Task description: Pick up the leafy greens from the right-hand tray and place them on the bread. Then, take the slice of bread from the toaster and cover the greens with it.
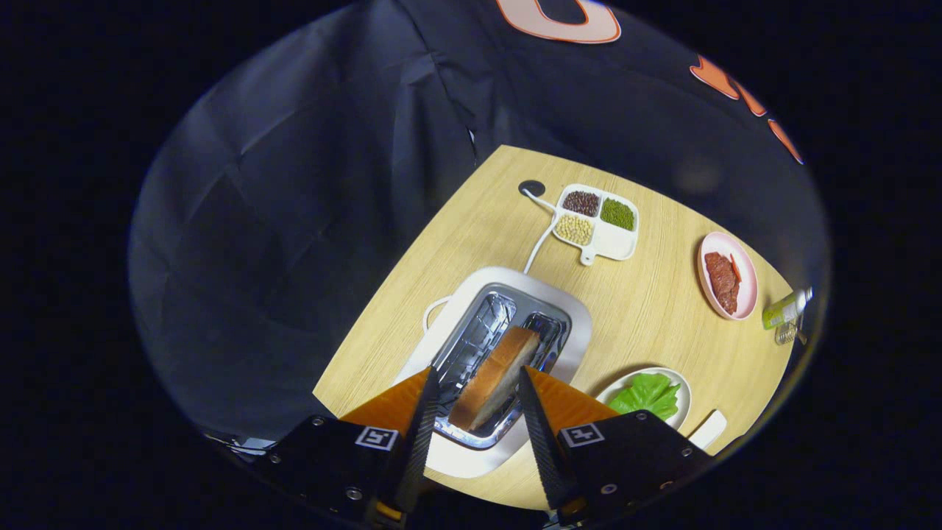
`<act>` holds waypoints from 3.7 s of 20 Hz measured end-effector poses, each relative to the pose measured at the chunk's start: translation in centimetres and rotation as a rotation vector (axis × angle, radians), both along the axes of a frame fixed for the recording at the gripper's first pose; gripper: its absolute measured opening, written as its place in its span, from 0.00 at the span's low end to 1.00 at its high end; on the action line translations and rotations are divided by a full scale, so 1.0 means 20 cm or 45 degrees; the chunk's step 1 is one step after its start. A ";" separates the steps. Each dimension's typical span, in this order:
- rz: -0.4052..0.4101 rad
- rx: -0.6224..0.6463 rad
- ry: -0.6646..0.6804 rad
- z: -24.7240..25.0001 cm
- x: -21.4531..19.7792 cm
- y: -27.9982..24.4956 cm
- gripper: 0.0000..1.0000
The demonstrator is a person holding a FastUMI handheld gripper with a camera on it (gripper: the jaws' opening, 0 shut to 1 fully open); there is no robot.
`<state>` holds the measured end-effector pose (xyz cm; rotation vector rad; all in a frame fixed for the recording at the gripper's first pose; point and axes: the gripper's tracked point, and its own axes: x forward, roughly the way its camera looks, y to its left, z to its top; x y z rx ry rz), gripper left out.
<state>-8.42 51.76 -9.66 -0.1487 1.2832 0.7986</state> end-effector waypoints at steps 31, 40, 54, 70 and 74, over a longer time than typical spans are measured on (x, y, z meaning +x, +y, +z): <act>-0.162 0.501 -0.263 0.52 0.24 -0.31 0.14; -0.269 0.591 -0.223 0.42 0.29 -0.64 0.14; -0.406 0.660 -0.090 0.01 0.27 -0.98 0.14; -0.518 0.784 0.106 -0.45 0.19 -1.12 0.14; -0.563 0.790 0.147 -0.57 0.18 -1.14 0.14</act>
